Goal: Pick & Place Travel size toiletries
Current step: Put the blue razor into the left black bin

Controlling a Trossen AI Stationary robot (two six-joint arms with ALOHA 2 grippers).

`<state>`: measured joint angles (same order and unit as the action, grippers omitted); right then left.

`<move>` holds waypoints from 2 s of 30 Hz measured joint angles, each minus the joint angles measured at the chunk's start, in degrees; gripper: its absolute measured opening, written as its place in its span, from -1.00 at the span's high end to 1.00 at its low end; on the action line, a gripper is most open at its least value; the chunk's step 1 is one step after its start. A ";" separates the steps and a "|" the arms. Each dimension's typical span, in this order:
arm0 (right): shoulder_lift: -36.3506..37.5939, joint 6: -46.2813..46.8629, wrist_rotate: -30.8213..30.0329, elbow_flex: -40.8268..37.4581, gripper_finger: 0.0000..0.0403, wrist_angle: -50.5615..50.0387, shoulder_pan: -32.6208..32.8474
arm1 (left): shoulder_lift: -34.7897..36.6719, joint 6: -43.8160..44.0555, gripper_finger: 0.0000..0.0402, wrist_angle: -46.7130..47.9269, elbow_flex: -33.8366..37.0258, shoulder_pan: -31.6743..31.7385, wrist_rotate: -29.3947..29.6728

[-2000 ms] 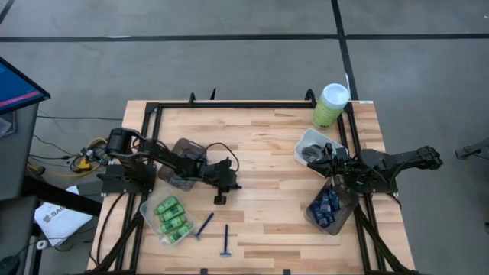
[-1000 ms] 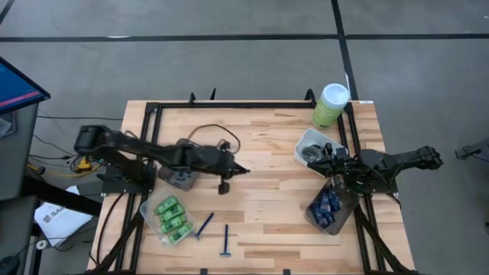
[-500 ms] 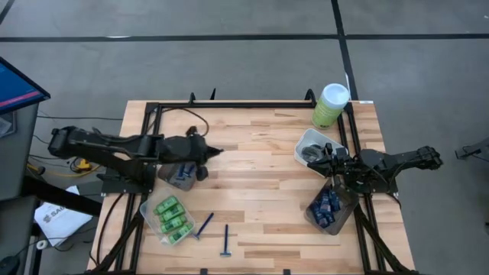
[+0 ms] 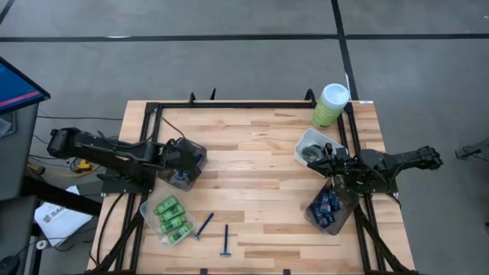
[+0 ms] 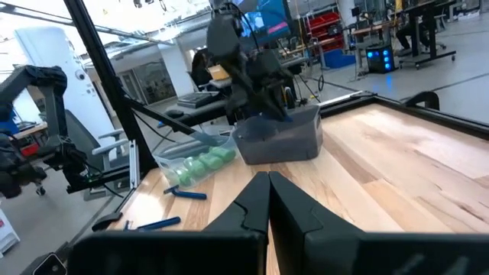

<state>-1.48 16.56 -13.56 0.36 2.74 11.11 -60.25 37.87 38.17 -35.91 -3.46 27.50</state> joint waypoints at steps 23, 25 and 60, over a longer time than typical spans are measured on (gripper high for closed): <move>-0.02 0.00 0.00 -0.01 1.00 0.01 -0.02 | 0.00 0.33 0.24 -9.76 11.39 2.75 -0.68; -0.02 0.02 0.00 0.00 1.00 0.00 -0.02 | 0.00 0.21 0.05 -9.58 10.10 2.75 -3.71; -0.02 0.00 0.00 -0.01 1.00 0.00 0.00 | -24.17 14.93 0.18 5.97 -27.39 -24.83 -18.66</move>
<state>-1.50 16.56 -13.56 0.35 2.74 11.11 -84.42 52.81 44.14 -63.31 -28.29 8.84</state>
